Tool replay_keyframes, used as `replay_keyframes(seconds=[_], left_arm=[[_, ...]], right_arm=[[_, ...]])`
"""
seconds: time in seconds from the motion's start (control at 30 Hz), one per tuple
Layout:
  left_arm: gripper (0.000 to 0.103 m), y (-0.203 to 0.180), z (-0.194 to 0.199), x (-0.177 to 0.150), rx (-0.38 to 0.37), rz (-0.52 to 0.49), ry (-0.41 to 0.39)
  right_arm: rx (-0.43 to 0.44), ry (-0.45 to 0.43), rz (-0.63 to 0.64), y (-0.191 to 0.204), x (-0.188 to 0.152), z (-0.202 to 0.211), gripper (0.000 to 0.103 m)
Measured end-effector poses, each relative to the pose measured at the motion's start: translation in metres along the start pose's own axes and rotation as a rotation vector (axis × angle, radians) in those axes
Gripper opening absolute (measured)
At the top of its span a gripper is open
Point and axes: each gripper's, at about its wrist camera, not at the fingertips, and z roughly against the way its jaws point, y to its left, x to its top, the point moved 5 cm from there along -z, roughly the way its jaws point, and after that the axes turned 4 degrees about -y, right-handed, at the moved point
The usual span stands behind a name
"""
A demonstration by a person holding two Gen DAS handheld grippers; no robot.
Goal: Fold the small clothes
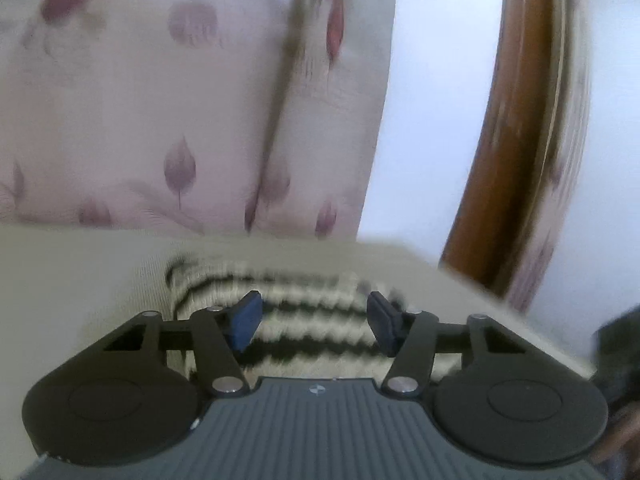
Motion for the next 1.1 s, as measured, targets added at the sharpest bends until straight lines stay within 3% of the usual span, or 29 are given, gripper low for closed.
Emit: replay_keyframes(seconds=[0.07, 0.13, 0.2, 0.4, 0.5, 0.6, 0.77, 1.0, 1.1], left_arm=[[0.049, 0.009, -0.011, -0.023, 0.002, 0.028, 0.057], [0.049, 0.01, -0.009, -0.032, -0.002, -0.005, 0.017], [0.049, 0.013, -0.007, -0.037, -0.019, 0.024, 0.004], [0.052, 0.018, -0.006, -0.042, -0.063, 0.018, -0.028], [0.054, 0.022, -0.003, -0.039, -0.09, 0.04, -0.045], [0.054, 0.029, -0.003, -0.039, -0.126, 0.086, -0.051], [0.054, 0.031, -0.002, -0.04, -0.148, 0.109, -0.057], [0.063, 0.025, -0.001, -0.039, -0.144, 0.082, -0.059], [0.064, 0.024, 0.0, -0.039, -0.145, 0.079, -0.06]], right_arm=[[0.005, -0.03, -0.005, 0.001, 0.009, 0.009, 0.012], [0.016, -0.091, 0.019, 0.009, 0.025, 0.02, 0.012], [0.039, -0.149, 0.066, 0.024, 0.049, 0.022, 0.012], [0.046, -0.118, 0.244, 0.065, 0.097, -0.049, 0.012], [0.0, -0.036, 0.325, 0.067, 0.096, -0.094, 0.012], [-0.204, 0.092, 0.407, 0.04, 0.077, -0.124, 0.009], [-0.164, 0.015, 0.308, 0.015, 0.06, -0.097, 0.009], [-0.195, -0.016, 0.451, 0.051, 0.077, -0.099, 0.011], [-0.143, -0.026, 0.518, 0.076, 0.085, -0.103, 0.011]])
